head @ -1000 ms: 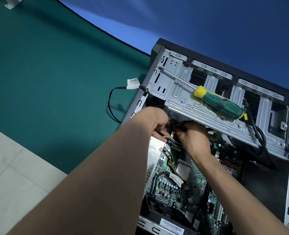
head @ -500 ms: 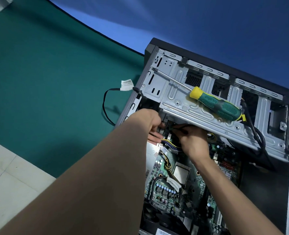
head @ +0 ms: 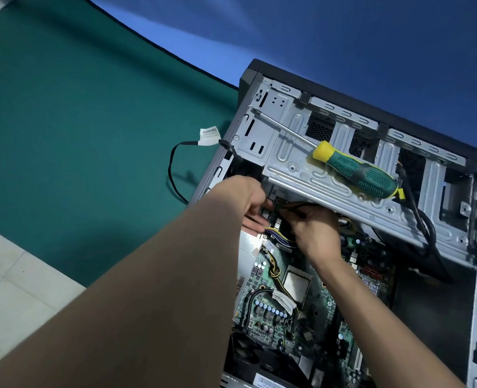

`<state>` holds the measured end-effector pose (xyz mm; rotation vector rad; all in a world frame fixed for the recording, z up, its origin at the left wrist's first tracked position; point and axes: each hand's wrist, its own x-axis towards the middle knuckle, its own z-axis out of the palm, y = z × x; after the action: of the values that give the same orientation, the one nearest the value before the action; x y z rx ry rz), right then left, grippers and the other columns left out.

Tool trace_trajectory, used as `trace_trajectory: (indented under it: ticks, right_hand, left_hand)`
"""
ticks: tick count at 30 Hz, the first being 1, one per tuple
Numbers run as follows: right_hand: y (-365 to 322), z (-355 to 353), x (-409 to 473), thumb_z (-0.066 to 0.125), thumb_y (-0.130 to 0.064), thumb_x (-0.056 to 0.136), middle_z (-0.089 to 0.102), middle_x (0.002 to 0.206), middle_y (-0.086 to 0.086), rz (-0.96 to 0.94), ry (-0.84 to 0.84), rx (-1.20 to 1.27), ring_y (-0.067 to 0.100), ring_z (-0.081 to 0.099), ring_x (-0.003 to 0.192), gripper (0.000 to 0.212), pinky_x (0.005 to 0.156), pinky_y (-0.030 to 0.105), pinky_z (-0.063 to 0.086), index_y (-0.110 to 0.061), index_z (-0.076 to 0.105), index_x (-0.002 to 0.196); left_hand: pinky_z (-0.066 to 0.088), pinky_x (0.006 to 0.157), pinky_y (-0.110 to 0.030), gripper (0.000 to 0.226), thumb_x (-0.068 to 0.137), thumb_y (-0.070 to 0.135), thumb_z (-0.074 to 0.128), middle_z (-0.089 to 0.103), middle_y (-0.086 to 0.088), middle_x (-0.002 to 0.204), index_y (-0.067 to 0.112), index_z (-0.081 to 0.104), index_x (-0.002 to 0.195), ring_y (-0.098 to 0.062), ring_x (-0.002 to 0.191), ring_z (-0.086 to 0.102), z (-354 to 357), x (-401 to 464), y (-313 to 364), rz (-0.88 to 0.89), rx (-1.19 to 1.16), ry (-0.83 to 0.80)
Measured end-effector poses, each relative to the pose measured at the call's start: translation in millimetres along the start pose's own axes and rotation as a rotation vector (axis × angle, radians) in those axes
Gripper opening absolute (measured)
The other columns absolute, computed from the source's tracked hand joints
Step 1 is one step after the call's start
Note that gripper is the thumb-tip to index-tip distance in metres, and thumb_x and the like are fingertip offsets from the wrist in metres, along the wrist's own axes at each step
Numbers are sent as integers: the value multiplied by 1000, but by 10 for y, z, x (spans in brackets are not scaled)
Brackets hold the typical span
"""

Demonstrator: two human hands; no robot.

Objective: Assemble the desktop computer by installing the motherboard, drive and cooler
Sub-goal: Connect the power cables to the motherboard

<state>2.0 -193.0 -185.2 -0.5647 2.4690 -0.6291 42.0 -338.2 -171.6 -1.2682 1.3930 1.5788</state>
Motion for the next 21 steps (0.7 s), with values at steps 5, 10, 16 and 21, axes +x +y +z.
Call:
trace_trajectory:
  ticks: [5,10,16,21]
  right_hand:
    - [-29,34,19,52,-34,96,71,91,10,-60,-5,-79,25,63,72,28,62,28,48,-17,70,110]
    - [-24,47,18,46,-32,99,71,97,8,-144,-9,-141,25,64,79,28,68,29,50,-19,68,112]
    - [-60,20,47,45,-27,100,69,99,7,-209,-103,-253,26,62,82,25,64,26,40,-17,63,114]
    - [-145,13,156,42,-22,100,67,102,15,73,-287,-102,28,62,89,28,68,26,40,-5,64,107]
  left_hand:
    - [48,51,-33,51,97,-6,20,62,-10,73,18,55,126,-19,59,58,2,17,1,6,39,-8]
    - [48,52,-32,51,98,-5,21,61,-9,73,18,54,128,-19,60,58,4,9,3,0,33,-20]
    - [49,73,-34,46,98,-5,23,60,-9,75,12,54,127,-18,62,57,19,0,5,-1,1,-7]
    - [50,71,-33,42,99,-4,26,60,-9,74,10,56,124,-18,60,57,27,12,15,0,-8,-5]
